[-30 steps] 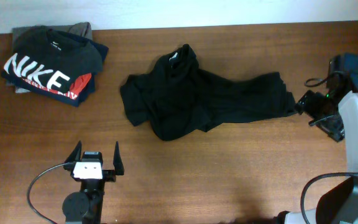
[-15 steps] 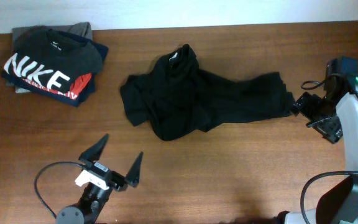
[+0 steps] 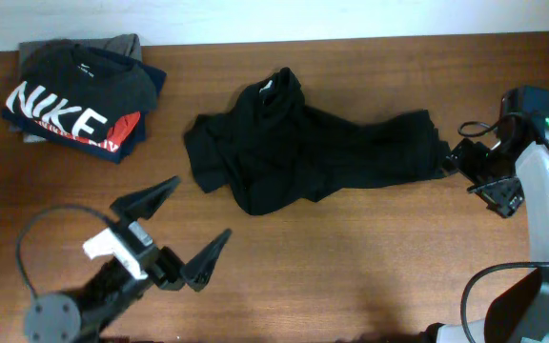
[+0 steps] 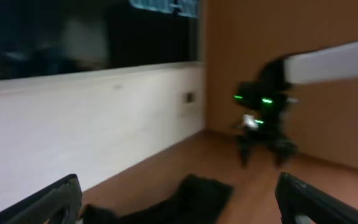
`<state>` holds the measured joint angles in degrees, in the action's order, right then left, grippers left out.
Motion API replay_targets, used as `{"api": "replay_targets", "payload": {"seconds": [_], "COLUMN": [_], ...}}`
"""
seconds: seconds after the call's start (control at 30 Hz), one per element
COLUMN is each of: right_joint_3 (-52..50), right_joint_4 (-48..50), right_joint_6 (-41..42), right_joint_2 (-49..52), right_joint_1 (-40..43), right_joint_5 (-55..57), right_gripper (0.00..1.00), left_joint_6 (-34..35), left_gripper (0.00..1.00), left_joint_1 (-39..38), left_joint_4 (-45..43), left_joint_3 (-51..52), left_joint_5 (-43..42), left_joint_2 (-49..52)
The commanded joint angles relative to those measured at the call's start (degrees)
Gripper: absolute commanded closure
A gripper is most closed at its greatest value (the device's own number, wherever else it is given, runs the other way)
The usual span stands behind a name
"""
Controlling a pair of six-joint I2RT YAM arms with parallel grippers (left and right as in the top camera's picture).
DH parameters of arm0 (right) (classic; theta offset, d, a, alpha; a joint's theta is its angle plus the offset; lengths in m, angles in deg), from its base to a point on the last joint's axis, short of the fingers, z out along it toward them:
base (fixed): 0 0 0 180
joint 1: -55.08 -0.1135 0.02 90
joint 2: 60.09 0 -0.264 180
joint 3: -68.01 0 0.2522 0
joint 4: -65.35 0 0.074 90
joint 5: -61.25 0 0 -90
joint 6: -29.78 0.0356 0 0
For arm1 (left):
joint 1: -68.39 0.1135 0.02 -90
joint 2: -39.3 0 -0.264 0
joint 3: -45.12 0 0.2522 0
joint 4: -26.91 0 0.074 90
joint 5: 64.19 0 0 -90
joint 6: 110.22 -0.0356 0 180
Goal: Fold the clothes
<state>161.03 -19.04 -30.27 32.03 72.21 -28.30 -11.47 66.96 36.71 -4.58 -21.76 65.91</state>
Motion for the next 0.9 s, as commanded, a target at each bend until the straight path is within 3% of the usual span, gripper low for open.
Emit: {"api": "replay_targets", "payload": {"seconds": [0.0, 0.1, 0.17, 0.3, 0.43, 0.5, 0.7, 0.87], "right_joint_3": [-0.3, -0.3, -0.3, -0.3, -0.3, -0.3, -0.3, -0.3], "right_joint_4": [-0.5, -0.5, -0.5, -0.4, 0.0, 0.2, -0.1, -0.3], "right_joint_6": [0.3, 0.3, 0.3, 0.4, 0.4, 0.4, 0.3, 0.3], "right_joint_2": [0.1, 0.1, 0.1, 0.1, 0.1, 0.1, 0.1, 0.1], "right_joint_1": [0.2, 0.2, 0.2, 0.2, 0.2, 0.2, 0.2, 0.2], "right_joint_5": [-0.5, -0.5, -0.6, -1.4, -1.8, -2.5, -3.1, -3.1], "right_gripper": [0.01, 0.01, 0.01, 0.01, 0.01, 0.01, 0.01, 0.01], "left_joint_6": [1.1, 1.2, -1.0, -9.1, -10.1, -10.1, -10.4, 1.7], "left_gripper": [0.01, 0.01, 0.01, 0.01, 0.01, 0.0, 0.01, 0.01], "left_joint_1": [-0.3, -2.3, -4.9, -14.3, -26.7, -32.2, -38.3, -37.3], "left_joint_4": [-1.5, 3.5, 12.1, 33.2, 44.7, 45.6, 42.1, 37.3], "left_joint_3": [-2.1, -5.1, -8.8, -19.3, -28.0, -29.8, -29.9, -30.3], "left_joint_5": [-12.4, -9.4, -2.8, 18.6, 41.4, 47.8, 50.7, 57.7], "left_joint_2": [5.7, 9.6, 12.1, 18.8, 28.0, 32.2, 43.8, 53.8]}}
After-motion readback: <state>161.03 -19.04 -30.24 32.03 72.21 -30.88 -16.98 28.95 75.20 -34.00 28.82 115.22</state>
